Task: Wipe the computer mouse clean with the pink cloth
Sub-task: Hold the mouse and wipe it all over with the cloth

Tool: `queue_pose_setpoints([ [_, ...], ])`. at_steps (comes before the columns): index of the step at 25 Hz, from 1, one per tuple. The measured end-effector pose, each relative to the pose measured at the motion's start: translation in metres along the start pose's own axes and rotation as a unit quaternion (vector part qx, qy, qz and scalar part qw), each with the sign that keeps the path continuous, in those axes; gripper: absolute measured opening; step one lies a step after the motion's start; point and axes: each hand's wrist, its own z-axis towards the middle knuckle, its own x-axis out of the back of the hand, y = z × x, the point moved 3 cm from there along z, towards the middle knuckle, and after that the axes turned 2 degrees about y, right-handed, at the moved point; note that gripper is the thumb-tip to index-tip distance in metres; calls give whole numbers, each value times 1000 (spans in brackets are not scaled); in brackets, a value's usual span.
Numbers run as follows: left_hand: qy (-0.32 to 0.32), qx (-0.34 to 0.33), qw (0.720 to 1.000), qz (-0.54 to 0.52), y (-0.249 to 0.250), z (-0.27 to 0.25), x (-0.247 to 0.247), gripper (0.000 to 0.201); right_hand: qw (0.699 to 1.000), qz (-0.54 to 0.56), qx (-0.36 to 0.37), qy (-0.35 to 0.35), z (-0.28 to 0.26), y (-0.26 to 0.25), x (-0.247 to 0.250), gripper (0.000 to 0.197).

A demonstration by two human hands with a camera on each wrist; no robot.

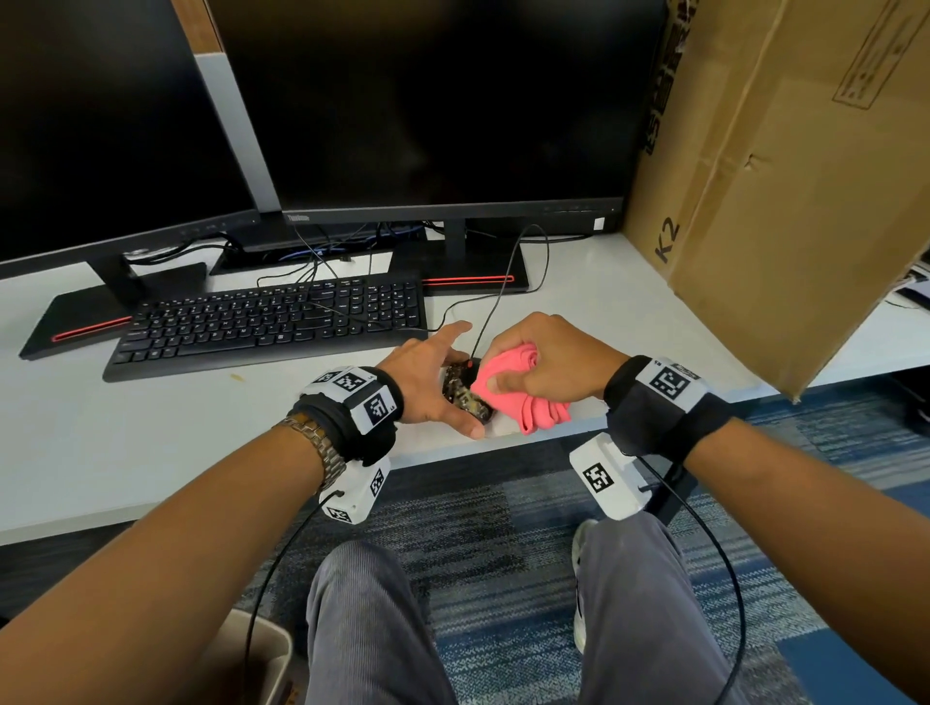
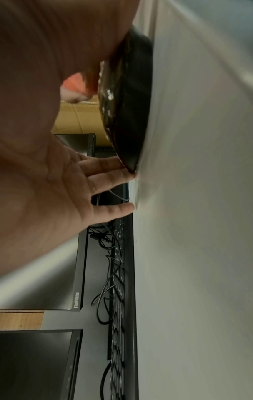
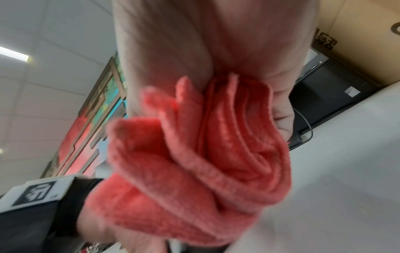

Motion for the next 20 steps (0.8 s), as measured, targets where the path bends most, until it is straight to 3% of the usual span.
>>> queue_pose_setpoints([
  [8,-4,-2,1000,21,-1,1,0,138,997,-9,-70,28,29,37,21,26],
  [17,-3,1,999,36,4,-2,2,133,997,15,-69,-10,43,42,9,25],
  [20,-6,3,1000,29,3,-2,2,134,998,22,-58,-27,44,36,8,16],
])
